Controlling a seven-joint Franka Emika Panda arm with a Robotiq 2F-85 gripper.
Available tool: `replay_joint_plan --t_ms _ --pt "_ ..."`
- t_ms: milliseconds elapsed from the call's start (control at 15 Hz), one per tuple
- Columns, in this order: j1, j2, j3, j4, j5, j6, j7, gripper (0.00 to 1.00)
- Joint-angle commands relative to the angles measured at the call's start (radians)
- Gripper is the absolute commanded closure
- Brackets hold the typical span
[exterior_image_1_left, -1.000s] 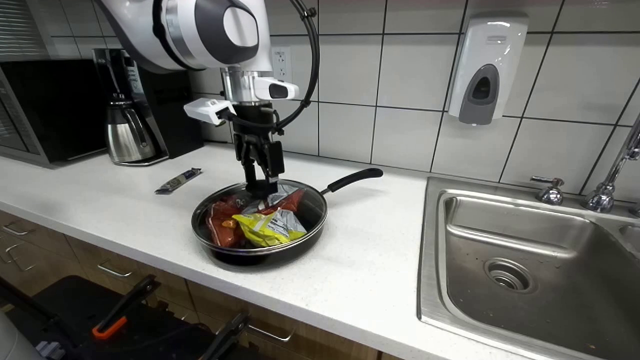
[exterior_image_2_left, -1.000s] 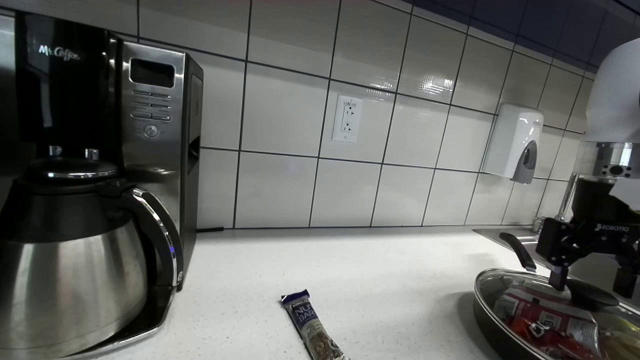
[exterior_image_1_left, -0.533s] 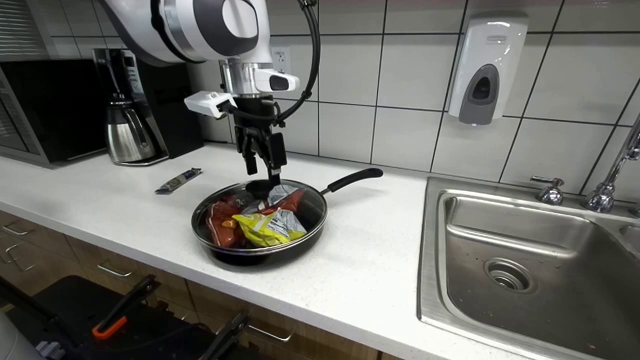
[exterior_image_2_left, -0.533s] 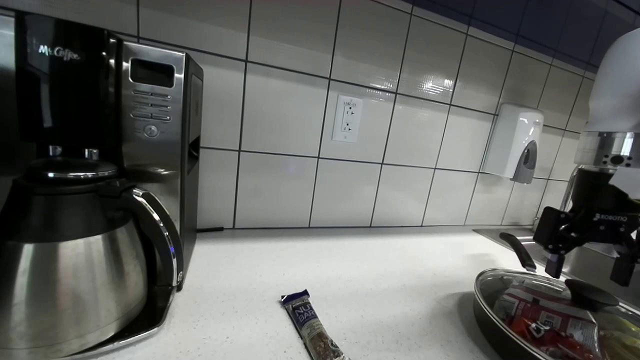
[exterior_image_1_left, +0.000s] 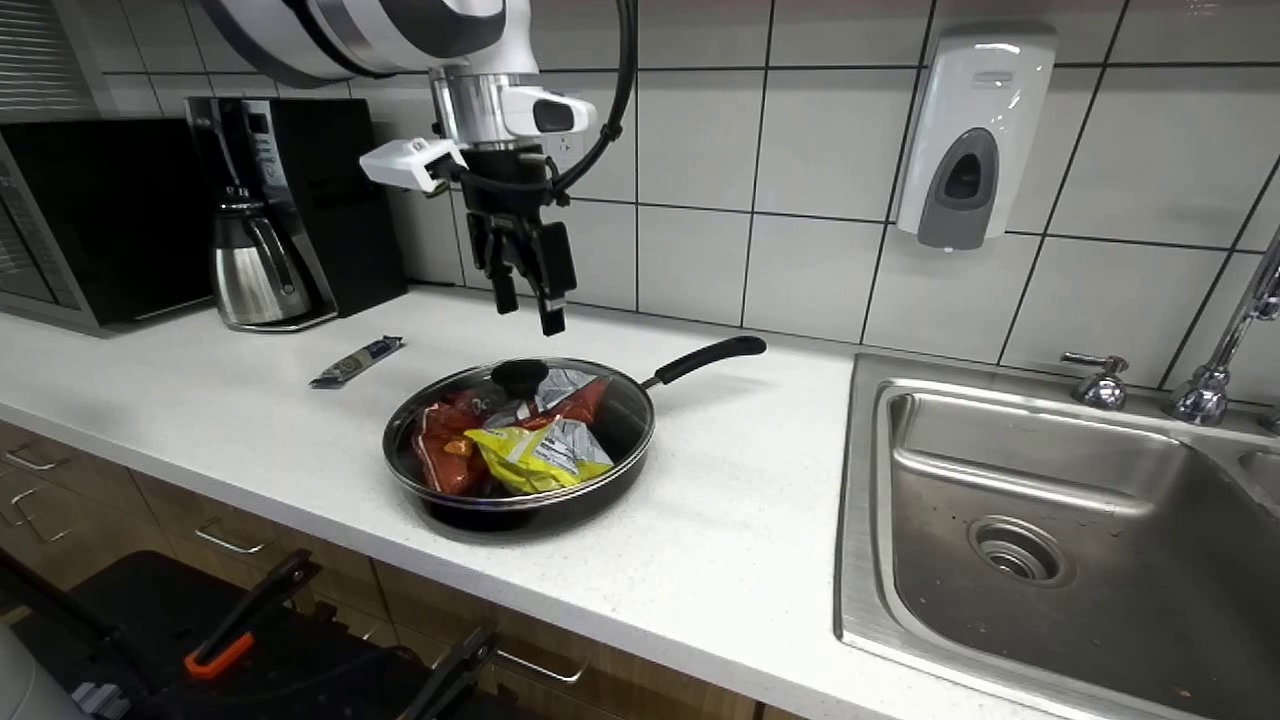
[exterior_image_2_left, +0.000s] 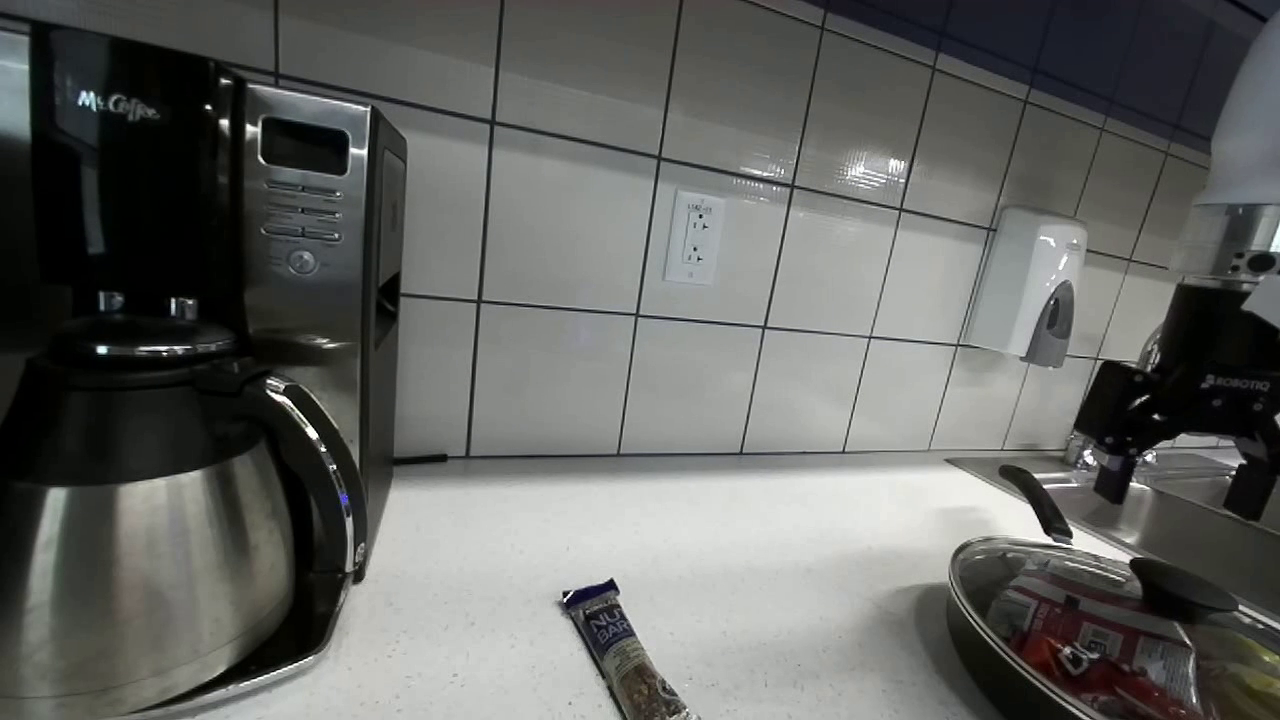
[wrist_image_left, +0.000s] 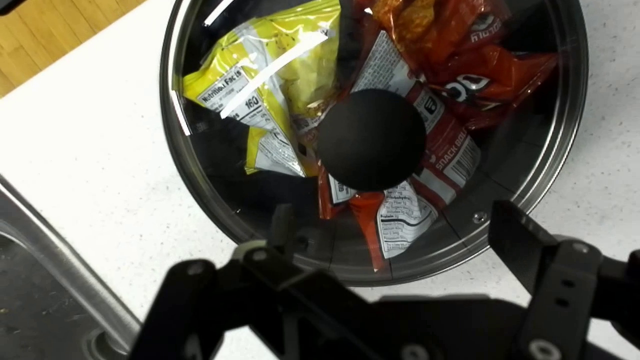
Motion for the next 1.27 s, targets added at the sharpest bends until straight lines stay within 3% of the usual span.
replay_joint_plan --t_ms 0,1200 --pt "-0.01 -0.077 0.012 -0.016 -0.02 -0.051 -0.008 0.0" --pt "-0.01 -0.051 0.013 -0.005 0.005 -0.03 -0.006 0.0"
